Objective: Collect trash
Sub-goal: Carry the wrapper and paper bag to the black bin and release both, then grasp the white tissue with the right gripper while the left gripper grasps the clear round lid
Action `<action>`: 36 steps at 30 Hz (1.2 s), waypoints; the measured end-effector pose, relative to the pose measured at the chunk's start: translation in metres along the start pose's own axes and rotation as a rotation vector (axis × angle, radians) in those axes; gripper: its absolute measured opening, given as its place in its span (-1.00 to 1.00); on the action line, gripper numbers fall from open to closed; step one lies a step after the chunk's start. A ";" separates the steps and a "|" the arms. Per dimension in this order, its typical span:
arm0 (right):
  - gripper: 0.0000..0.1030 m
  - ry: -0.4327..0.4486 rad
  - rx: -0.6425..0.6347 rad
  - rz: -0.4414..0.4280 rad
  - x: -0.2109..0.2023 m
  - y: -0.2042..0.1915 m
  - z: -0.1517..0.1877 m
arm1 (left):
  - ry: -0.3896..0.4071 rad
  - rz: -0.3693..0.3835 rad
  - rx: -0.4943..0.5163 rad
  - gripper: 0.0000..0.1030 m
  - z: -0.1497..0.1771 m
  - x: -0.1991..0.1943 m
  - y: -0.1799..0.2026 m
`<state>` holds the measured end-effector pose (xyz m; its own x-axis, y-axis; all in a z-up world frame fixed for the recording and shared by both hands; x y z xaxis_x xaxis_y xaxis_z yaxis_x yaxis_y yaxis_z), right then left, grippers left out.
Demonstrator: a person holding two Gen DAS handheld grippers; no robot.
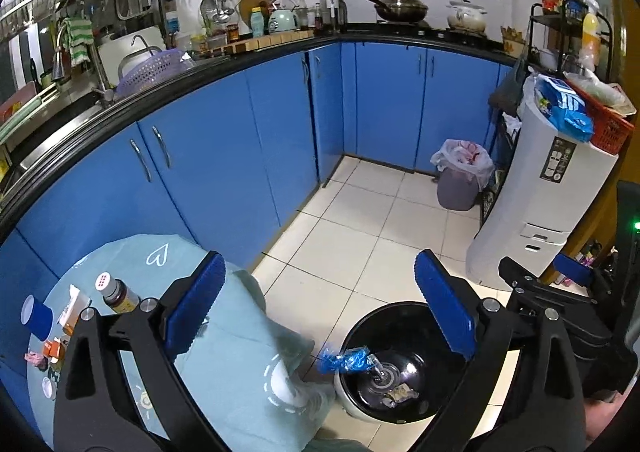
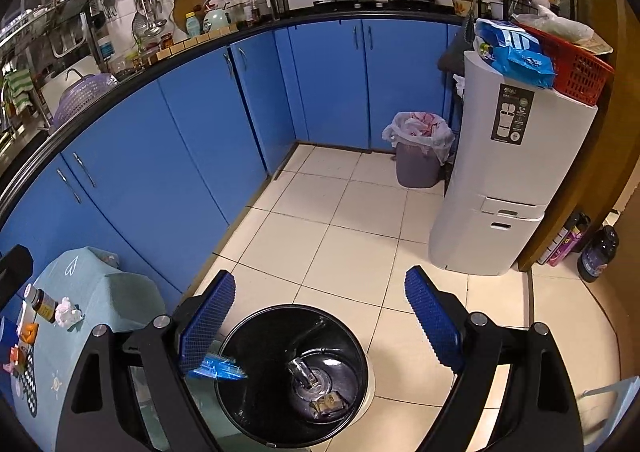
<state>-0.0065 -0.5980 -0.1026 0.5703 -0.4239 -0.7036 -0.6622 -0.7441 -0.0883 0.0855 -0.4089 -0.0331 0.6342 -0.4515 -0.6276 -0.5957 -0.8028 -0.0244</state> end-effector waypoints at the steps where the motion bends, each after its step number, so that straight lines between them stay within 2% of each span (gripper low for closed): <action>1: 0.64 0.000 -0.002 -0.003 -0.001 0.000 0.001 | -0.005 -0.005 -0.005 0.83 0.002 0.000 -0.003; 13: 0.64 0.001 -0.030 -0.043 -0.010 -0.027 0.005 | -0.029 -0.058 -0.060 0.83 0.015 -0.007 -0.035; 18: 0.64 0.005 -0.073 -0.084 -0.017 -0.054 0.008 | -0.026 -0.097 -0.088 0.83 0.025 -0.017 -0.056; 27: 0.64 0.007 -0.221 -0.213 -0.031 -0.148 0.024 | -0.030 -0.228 -0.191 0.83 0.054 -0.041 -0.141; 36: 0.64 -0.020 -0.351 -0.315 -0.034 -0.253 0.055 | -0.079 -0.378 -0.350 0.83 0.111 -0.065 -0.255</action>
<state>0.1149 -0.3665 -0.0953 0.7057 -0.1418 -0.6942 -0.2520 -0.9659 -0.0588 0.1413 -0.1315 -0.0728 0.7262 -0.0852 -0.6822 -0.1230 -0.9924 -0.0070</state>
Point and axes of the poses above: each gripper's, at about its wrist camera, not at the fingertips, and x roughly the way its jaws point, y to its right, z to its underside, the point moved 7 cm from there along x, roughly the way its jaws point, and after that the axes turned 4 degrees about z, right-handed, at the moved point
